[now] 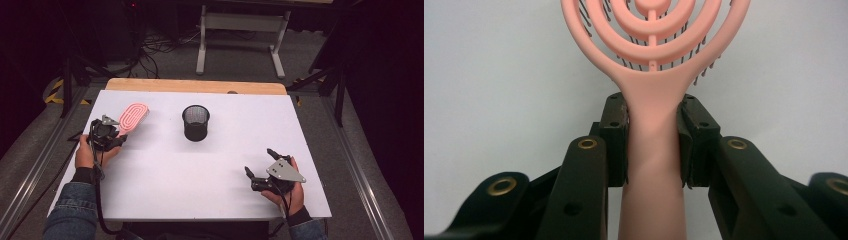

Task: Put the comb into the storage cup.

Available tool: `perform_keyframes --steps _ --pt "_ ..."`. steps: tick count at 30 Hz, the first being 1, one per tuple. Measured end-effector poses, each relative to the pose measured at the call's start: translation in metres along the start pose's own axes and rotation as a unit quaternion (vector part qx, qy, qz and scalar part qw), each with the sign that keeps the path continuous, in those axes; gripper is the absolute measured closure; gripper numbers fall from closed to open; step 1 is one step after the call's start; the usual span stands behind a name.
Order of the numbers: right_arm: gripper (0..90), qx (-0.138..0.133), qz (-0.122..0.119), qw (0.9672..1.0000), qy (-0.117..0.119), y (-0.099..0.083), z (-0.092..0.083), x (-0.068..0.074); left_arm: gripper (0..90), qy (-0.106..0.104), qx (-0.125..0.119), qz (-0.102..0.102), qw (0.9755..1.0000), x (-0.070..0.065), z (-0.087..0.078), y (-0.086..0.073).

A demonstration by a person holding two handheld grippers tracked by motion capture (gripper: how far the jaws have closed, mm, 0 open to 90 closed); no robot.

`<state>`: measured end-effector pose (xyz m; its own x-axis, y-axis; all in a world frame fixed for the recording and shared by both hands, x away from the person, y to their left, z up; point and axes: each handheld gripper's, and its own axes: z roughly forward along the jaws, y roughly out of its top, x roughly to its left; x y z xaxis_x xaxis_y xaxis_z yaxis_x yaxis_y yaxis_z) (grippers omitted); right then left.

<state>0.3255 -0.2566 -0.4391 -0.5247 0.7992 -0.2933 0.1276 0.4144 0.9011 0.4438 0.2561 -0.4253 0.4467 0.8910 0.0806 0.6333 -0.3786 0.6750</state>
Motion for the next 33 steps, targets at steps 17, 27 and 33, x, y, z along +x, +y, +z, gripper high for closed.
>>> perform_keyframes --steps 17,27,33 --pt "8.7 -0.006 0.024 0.9997 -0.005 -0.002 0.001 -0.006 69.7 0.017 -0.131 0.014 0.9911 -0.022 -0.033 -0.003" --pt "7.8 -0.020 0.042 0.9989 -0.002 0.003 -0.001 -0.009 69.7 -0.001 -0.162 0.037 0.9860 -0.039 -0.038 -0.006" --pt "7.1 -0.030 0.043 0.9986 -0.001 0.012 0.000 -0.010 69.7 -0.004 -0.176 0.048 0.9832 -0.050 -0.038 -0.007"
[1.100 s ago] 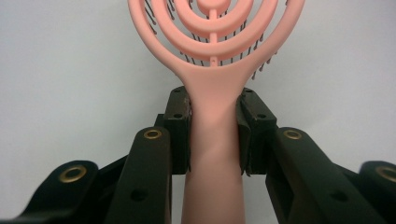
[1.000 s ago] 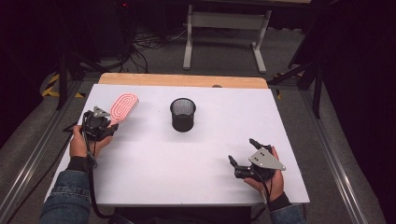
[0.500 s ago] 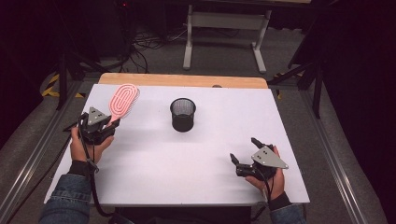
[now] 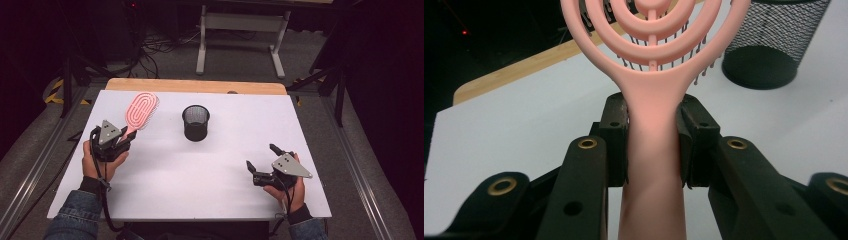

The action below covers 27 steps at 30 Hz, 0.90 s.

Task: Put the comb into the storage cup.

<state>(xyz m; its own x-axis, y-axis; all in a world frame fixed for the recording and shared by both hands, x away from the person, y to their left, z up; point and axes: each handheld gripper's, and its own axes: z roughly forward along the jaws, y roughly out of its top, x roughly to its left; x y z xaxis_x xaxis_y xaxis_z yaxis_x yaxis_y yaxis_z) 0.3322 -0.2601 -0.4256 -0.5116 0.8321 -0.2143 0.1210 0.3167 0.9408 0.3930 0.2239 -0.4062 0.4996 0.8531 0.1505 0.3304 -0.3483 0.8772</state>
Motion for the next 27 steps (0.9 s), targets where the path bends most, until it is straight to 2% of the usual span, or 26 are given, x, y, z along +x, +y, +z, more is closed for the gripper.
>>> perform_keyframes --steps 5,11,12,15,18,19,21,23,27 --pt "4.6 -0.012 0.019 0.9997 0.003 0.010 0.002 -0.001 69.7 -0.007 -0.009 0.008 0.9999 -0.009 0.000 0.000" --pt "3.4 -0.009 0.047 0.9984 0.032 0.023 0.014 -0.006 69.7 -0.008 -0.024 0.016 0.9995 -0.018 -0.001 0.000" --pt "3.7 -0.009 0.046 0.9981 0.040 0.026 0.016 -0.005 69.7 -0.007 -0.027 0.017 0.9994 -0.020 -0.002 0.000" --pt "3.8 -0.009 0.039 0.9983 0.043 0.032 0.022 -0.003 69.7 -0.011 -0.032 0.022 0.9992 -0.025 -0.002 0.001" --pt "3.7 -0.015 0.030 0.9983 0.048 0.039 0.026 -0.001 69.7 -0.014 -0.035 0.035 0.9987 -0.029 -0.004 0.003" --pt "3.7 -0.017 0.029 0.9981 0.051 0.041 0.027 0.000 69.7 -0.015 -0.038 0.033 0.9986 -0.030 -0.004 0.003" --pt "4.0 -0.019 0.024 0.9978 0.059 0.044 0.030 0.002 69.7 -0.023 -0.041 0.038 0.9982 -0.034 -0.005 0.003" --pt "4.5 -0.020 0.021 0.9974 0.066 0.046 0.031 0.003 69.7 -0.023 -0.043 0.047 0.9977 -0.037 -0.005 0.003" --pt "5.7 -0.016 0.017 0.9969 0.075 0.049 0.035 0.007 69.7 -0.032 -0.049 0.053 0.9969 -0.046 -0.006 0.004"
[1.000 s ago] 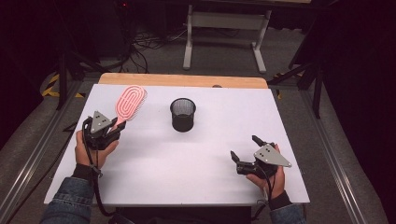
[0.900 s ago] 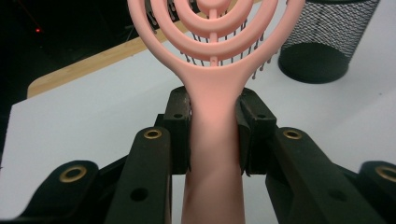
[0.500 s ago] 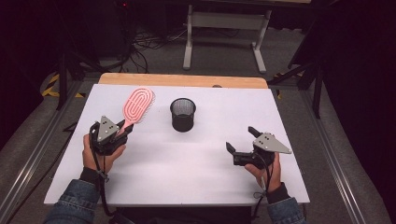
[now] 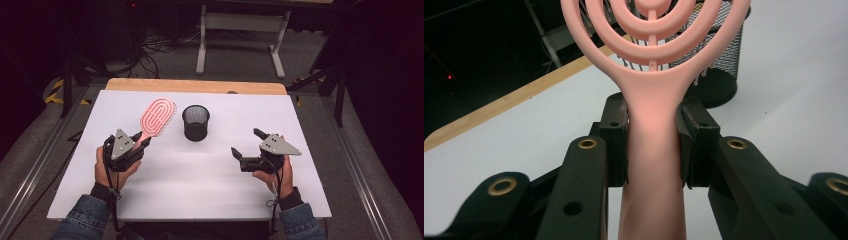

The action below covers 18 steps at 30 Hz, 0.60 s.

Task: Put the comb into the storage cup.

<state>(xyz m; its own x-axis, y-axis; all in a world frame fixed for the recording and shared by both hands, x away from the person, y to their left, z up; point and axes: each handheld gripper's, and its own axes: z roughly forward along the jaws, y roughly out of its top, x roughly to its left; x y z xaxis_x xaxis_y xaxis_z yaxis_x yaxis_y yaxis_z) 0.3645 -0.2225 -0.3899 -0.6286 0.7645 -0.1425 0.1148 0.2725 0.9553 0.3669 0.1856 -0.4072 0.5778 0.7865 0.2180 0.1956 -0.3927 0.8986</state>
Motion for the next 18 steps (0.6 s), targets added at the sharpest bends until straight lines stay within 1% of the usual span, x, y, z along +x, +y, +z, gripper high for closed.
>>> perform_keyframes --steps 1,2,3,4,5,6,7,8,9,10,11,13,15,17,18 --pt "6.5 0.001 0.002 1.0000 0.002 0.001 0.002 0.001 69.7 -0.001 -0.001 0.004 1.0000 -0.002 0.000 0.000" --pt "7.0 0.001 0.003 1.0000 0.004 0.002 0.003 0.002 69.7 -0.005 0.000 0.004 1.0000 -0.004 0.001 0.001" --pt "8.0 0.000 0.004 1.0000 0.002 0.003 0.003 0.004 69.7 -0.004 -0.001 0.009 0.9999 -0.005 0.001 0.001" --pt "8.0 -0.001 0.006 1.0000 0.005 0.005 0.004 0.004 69.7 -0.005 -0.004 0.010 0.9999 -0.007 0.001 0.001" --pt "7.9 -0.003 0.007 0.9998 0.017 0.005 0.004 0.005 69.7 -0.009 -0.004 0.010 0.9999 -0.009 0.001 0.002" --pt "7.8 -0.003 0.007 0.9997 0.023 0.007 0.004 0.006 69.7 -0.008 -0.006 0.014 0.9998 -0.010 0.001 0.002" --pt "7.3 -0.003 0.006 0.9997 0.025 0.008 0.005 0.008 69.7 -0.010 -0.009 0.013 0.9998 -0.012 0.002 0.002" --pt "7.0 -0.004 0.007 0.9995 0.032 0.008 0.006 0.009 69.7 -0.011 -0.011 0.017 0.9997 -0.013 0.002 0.003" --pt "7.0 -0.004 0.008 0.9991 0.041 0.009 0.008 0.010 69.7 -0.015 -0.012 0.015 0.9997 -0.015 0.003 0.002" --pt "6.7 -0.003 0.009 0.9990 0.043 0.010 0.009 0.012 69.7 -0.015 -0.013 0.019 0.9996 -0.016 0.004 0.003" --pt "6.6 -0.001 0.010 0.9988 0.048 0.011 0.011 0.013 69.7 -0.017 -0.014 0.020 0.9996 -0.018 0.005 0.003" --pt "6.6 0.000 0.013 0.9981 0.060 0.013 0.014 0.017 69.7 -0.021 -0.015 0.026 0.9993 -0.023 0.007 0.002" --pt "6.6 -0.001 0.015 0.9975 0.068 0.015 0.017 0.021 69.7 -0.027 -0.011 0.036 0.9989 -0.029 0.009 0.002" --pt "6.9 -0.002 0.021 0.9967 0.078 0.016 0.021 0.025 69.7 -0.032 -0.013 0.037 0.9987 -0.034 0.012 0.002" --pt "6.9 -0.001 0.023 0.9962 0.083 0.016 0.022 0.026 69.7 -0.036 -0.012 0.042 0.9984 -0.037 0.013 0.002"
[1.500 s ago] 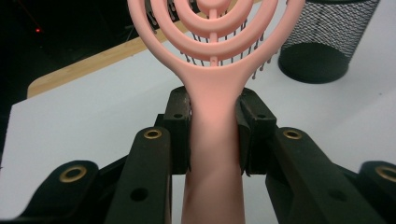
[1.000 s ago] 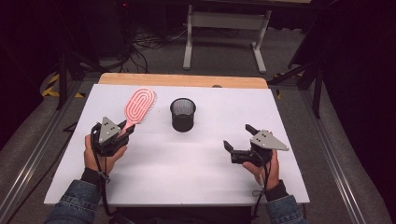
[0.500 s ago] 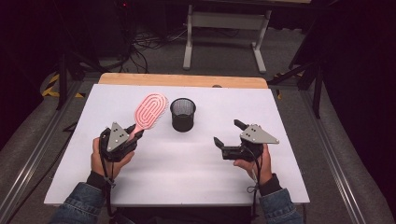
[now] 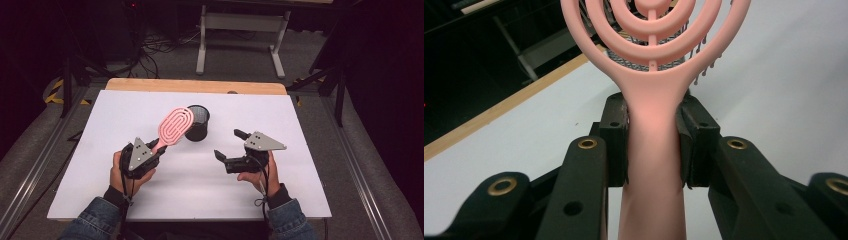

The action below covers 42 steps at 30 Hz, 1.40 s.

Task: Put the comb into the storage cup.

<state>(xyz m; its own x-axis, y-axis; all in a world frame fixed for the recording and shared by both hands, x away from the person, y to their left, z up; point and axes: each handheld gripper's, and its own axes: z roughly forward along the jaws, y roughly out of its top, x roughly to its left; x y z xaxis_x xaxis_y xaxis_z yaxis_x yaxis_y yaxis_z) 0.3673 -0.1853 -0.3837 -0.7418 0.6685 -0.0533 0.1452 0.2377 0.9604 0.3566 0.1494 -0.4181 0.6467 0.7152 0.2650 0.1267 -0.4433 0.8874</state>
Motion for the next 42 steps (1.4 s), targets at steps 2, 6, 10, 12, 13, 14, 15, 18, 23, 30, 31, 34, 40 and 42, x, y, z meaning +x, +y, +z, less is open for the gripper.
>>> perform_keyframes --steps 2,6,10,12,13,14,15,18,23,30,31,34,40,42 --pt "7.1 0.000 0.011 0.9998 0.016 0.000 0.004 0.003 69.7 -0.005 0.000 0.005 1.0000 -0.006 0.003 0.000" --pt "7.2 0.000 0.022 0.9991 0.036 0.001 0.010 0.008 69.7 -0.014 0.003 0.020 0.9997 -0.016 0.008 0.000" --pt "7.2 0.007 0.031 0.9983 0.050 0.001 0.015 0.013 69.7 -0.022 0.003 0.027 0.9994 -0.027 0.012 0.000" --pt "7.2 0.009 0.036 0.9977 0.057 0.000 0.017 0.015 69.7 -0.023 0.003 0.034 0.9992 -0.032 0.014 0.000" --pt "7.2 0.009 0.038 0.9973 0.063 0.000 0.018 0.016 69.7 -0.023 0.005 0.039 0.9990 -0.034 0.015 0.000" --pt "7.2 0.012 0.041 0.9969 0.066 -0.001 0.018 0.017 69.7 -0.023 0.006 0.045 0.9987 -0.036 0.015 0.000" --pt "7.2 0.014 0.046 0.9963 0.071 -0.001 0.019 0.017 69.7 -0.018 0.005 0.051 0.9985 -0.038 0.016 0.000" --pt "7.1 0.019 0.067 0.9933 0.092 -0.003 0.022 0.017 69.7 -0.021 0.008 0.059 0.9980 -0.042 0.019 -0.002" --pt "7.1 0.027 0.079 0.9918 0.096 -0.006 0.026 0.017 69.7 -0.025 0.008 0.076 0.9968 -0.051 0.022 -0.002" --pt "7.6 0.029 0.102 0.9883 0.109 -0.010 0.031 0.019 69.7 -0.021 0.006 0.096 0.9951 -0.060 0.023 0.000" --pt "7.6 0.030 0.105 0.9880 0.109 -0.010 0.032 0.019 69.7 -0.020 0.009 0.092 0.9955 -0.061 0.022 -0.001" --pt "7.9 0.031 0.110 0.9868 0.114 -0.011 0.034 0.021 69.7 -0.019 0.003 0.109 0.9939 -0.065 0.022 0.000" --pt "17.7 0.020 0.133 0.9853 0.106 -0.012 0.036 0.022 69.7 -0.018 0.002 0.125 0.9920 -0.074 0.024 0.000" --pt "25.9 0.011 0.143 0.9840 0.106 -0.012 0.034 0.021 69.7 -0.018 0.007 0.126 0.9919 -0.073 0.025 0.000"
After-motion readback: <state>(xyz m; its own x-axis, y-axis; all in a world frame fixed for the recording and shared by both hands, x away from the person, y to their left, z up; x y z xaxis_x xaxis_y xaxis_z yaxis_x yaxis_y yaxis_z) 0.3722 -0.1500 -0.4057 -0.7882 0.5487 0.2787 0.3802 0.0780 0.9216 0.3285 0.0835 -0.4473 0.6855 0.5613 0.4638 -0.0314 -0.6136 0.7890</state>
